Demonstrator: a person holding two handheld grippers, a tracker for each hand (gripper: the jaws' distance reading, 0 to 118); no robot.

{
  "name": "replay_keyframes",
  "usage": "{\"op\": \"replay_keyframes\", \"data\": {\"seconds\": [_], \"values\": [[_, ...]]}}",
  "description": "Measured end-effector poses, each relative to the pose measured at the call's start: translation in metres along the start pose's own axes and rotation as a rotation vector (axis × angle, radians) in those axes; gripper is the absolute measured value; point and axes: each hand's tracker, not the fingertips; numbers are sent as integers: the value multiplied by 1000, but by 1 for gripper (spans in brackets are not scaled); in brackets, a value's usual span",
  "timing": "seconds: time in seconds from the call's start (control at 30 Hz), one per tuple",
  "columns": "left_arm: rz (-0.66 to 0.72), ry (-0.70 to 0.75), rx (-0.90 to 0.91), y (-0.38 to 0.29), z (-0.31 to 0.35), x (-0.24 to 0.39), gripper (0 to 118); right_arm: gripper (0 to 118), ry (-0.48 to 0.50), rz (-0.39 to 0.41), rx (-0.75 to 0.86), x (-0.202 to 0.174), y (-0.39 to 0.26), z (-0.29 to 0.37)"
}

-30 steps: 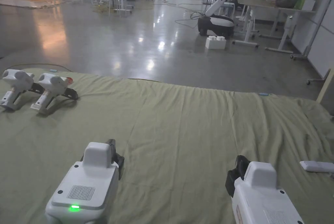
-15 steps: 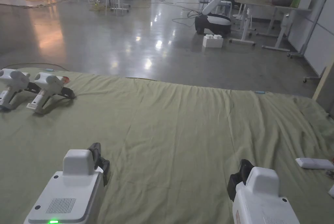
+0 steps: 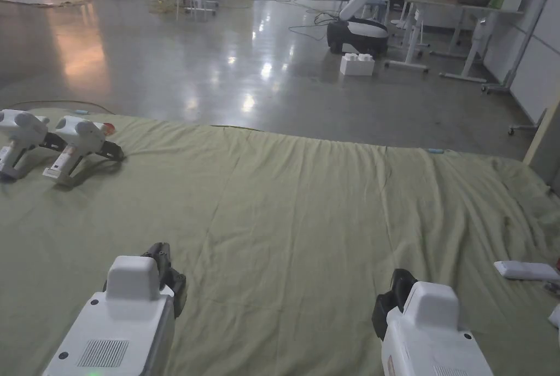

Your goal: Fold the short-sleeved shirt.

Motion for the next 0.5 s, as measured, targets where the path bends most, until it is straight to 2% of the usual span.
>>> {"op": "replay_keyframes", "data": {"seconds": [0.07,0.1,0.13,0.2,0.23,0.37,0.5], "values": [[4,-6,-2,0,0,0,25,3,-7,9,3,-1,0,1],[5,-10,-3,0,0,0,38,13,-15,16,0,-2,1,1],[4,-10,-7,1,-1,0,49,32,-19,24,1,-3,1,1],[14,-1,-24,4,-1,2,74,82,-32,45,-2,-4,0,0],[13,0,-17,5,0,2,80,90,-25,42,-1,-4,0,0],[-47,43,6,6,1,9,95,91,-17,48,8,-5,0,1],[-41,54,6,4,0,8,99,97,-2,25,18,-3,1,0]]}}
